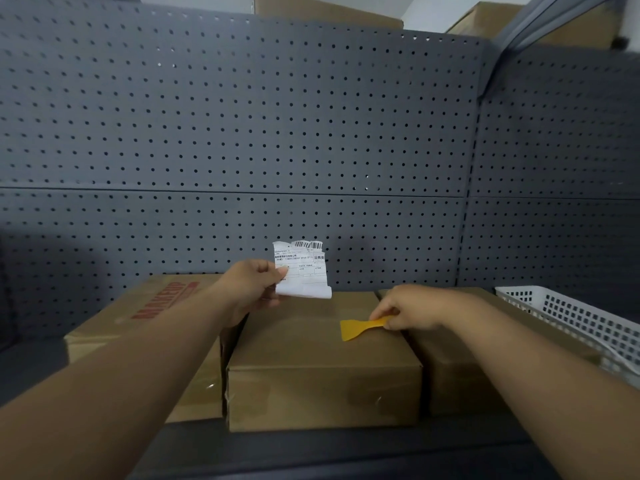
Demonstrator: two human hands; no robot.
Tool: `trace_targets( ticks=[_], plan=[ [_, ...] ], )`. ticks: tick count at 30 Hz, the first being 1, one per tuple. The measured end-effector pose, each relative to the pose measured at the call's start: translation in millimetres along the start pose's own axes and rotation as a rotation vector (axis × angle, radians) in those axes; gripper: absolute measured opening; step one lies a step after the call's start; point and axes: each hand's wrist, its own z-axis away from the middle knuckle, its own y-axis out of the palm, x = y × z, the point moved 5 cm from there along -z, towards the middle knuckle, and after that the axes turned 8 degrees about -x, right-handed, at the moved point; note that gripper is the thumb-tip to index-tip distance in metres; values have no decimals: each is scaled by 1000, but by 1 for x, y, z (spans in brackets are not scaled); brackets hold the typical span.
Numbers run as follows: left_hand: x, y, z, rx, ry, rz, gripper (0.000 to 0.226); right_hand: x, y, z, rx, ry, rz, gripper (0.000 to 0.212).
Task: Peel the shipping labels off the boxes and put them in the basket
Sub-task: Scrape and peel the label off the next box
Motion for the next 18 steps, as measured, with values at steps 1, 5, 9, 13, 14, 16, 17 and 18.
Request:
trace_targets(
  ticks=[1, 5, 9, 13, 14, 16, 17, 18],
  plan=[
    [-1, 0, 1, -5, 1, -1, 15, 7, 1, -3, -13, -21, -6, 35],
    [-3, -5, 3, -20, 8, -12, 19, 15, 3, -5, -32, -41, -36, 36],
    [0, -14, 5, -34, 8, -11, 16, -7, -1, 4, 13, 43, -36, 34],
    [1, -18, 4, -29, 10, -10, 18, 3, 0, -10, -25, 58, -57, 35],
    [1, -19, 4, -32, 9, -10, 20, 9, 2, -17, -38, 49, -61, 36],
    [0, -22, 4, -37, 0, -2, 22, 16, 5, -27, -51, 34, -69, 37],
    [0, -24, 4, -39, -6, 6, 22, 16, 5, -30, -52, 33, -72, 36],
    [0, -26, 4, -42, -10, 12, 22, 14, 4, -31, -50, 40, -72, 36]
  ],
)
